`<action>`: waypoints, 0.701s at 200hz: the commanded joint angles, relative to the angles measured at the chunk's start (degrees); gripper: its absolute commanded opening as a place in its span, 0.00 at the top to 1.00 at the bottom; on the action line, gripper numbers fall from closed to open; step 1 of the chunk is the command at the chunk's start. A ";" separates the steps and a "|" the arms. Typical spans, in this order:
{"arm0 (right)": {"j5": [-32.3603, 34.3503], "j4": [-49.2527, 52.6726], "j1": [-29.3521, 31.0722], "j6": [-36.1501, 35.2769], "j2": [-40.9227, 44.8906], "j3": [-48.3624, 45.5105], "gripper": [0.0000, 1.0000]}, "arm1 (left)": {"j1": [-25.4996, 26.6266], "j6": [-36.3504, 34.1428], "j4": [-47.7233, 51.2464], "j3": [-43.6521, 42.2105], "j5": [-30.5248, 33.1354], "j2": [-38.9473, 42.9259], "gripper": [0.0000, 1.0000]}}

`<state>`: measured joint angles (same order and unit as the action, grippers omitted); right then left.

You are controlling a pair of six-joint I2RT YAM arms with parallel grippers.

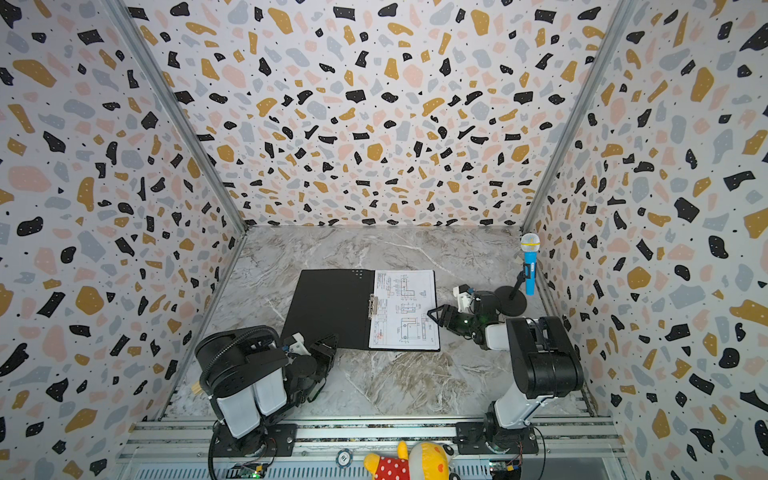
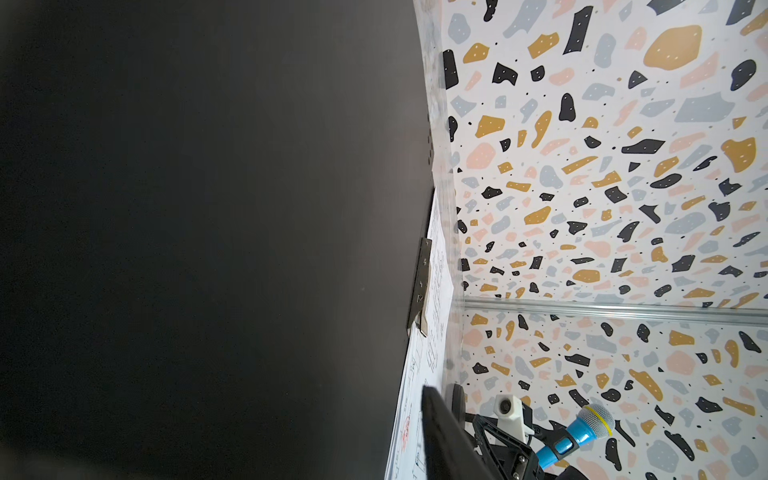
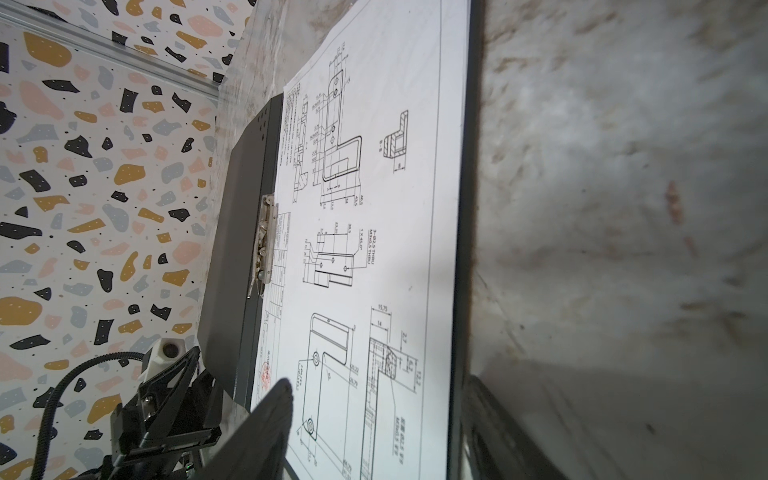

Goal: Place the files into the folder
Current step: 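Lift the black cover upright with the left gripper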

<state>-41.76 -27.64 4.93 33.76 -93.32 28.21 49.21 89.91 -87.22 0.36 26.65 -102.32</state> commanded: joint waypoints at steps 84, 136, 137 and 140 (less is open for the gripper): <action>4.35 7.16 3.02 0.51 -3.31 -0.30 0.35 | 3.20 -28.33 52.28 16.88 7.67 23.41 0.85; 4.94 8.86 3.09 -0.61 -2.76 0.38 0.35 | 13.49 -35.49 66.96 29.28 20.80 16.71 0.85; 4.94 8.89 3.08 -0.62 -2.80 0.41 0.35 | 13.69 -35.63 67.29 29.53 21.15 16.63 0.85; 4.94 8.94 3.11 -0.66 -2.90 0.44 0.35 | 14.26 -36.10 68.40 30.48 22.11 16.38 0.84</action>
<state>-39.99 -27.79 7.09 33.71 -94.15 29.39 58.54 60.49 -27.81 24.08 39.05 -85.32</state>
